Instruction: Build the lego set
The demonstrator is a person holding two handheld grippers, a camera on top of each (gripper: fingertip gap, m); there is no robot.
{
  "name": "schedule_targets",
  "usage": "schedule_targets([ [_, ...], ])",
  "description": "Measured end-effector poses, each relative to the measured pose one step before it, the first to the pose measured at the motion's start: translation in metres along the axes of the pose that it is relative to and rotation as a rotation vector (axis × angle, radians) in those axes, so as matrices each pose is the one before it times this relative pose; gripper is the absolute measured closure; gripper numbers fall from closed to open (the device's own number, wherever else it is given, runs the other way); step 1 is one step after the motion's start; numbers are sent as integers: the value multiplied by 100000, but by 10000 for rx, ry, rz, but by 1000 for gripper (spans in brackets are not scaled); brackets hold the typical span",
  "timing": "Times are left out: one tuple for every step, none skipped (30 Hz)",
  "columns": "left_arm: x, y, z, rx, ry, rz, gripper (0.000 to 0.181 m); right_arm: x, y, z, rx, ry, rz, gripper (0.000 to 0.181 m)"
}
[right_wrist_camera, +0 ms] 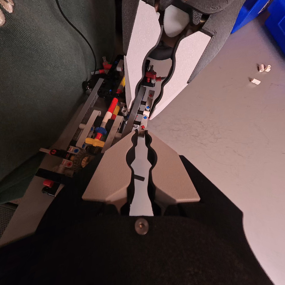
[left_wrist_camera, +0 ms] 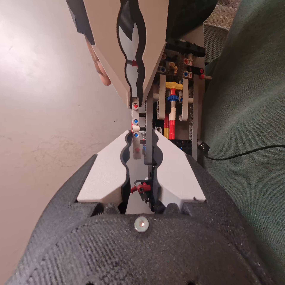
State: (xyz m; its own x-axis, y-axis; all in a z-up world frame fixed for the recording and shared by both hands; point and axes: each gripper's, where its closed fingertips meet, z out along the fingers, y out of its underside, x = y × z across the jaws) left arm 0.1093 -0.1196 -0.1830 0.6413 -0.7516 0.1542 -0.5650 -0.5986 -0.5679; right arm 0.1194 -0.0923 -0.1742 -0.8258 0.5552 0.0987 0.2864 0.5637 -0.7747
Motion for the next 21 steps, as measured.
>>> schedule_targets([
  [34,-17,21,8,39,25,157,-77,-43,-13,-13,-56,4,174],
  [24,-19,17,2,18,28,157,-34,-18,-12,-28,-34,-1,174],
  [12,-17,5,-4,11,34,157,-24,-2,7,-36,-23,-12,174],
  [44,-19,30,-3,32,25,157,-78,0,2,-34,-59,1,174],
  [50,-15,34,6,43,17,157,-105,-10,3,-38,-77,8,174],
  [46,-26,40,19,30,8,157,-88,0,2,-36,-58,-1,174],
  [21,-33,27,24,19,-5,157,-51,11,6,-33,-40,39,174],
  [1,-24,23,21,4,5,157,-28,-7,-11,-17,-46,103,174],
  [-4,-18,14,9,-8,19,157,-21,-28,-32,3,-66,167,174],
  [-12,-12,3,-4,-13,31,158,-9,-33,-45,21,-85,244,173],
  [-11,-21,23,-5,-12,37,158,-36,-116,-93,66,-110,283,172],
  [6,-22,17,-13,-12,44,157,12,-155,-156,68,-81,281,169],
  [-10,-20,18,-23,-17,52,157,68,-168,-183,37,-24,264,165],
  [-16,-8,21,-23,-16,51,158,41,-176,-154,-11,9,197,163],
  [-12,-19,15,-20,-18,43,158,-20,-192,-76,-54,53,139,160],
  [-12,-19,36,-12,-19,38,158,-91,-97,64,-173,79,96,157],
  [12,-31,20,-4,-14,40,158,-196,69,192,-287,73,47,155],
  [-2,-19,23,0,-20,49,158,36,146,290,-308,242,68,152],
  [6,17,29,-14,-25,54,158,-19,117,360,-231,184,164,150],
  [-7,1,19,-6,-16,34,158,-212,-17,314,-91,26,313,150],
  [-18,-25,15,22,-23,12,158,108,78,304,-117,198,395,151],
])
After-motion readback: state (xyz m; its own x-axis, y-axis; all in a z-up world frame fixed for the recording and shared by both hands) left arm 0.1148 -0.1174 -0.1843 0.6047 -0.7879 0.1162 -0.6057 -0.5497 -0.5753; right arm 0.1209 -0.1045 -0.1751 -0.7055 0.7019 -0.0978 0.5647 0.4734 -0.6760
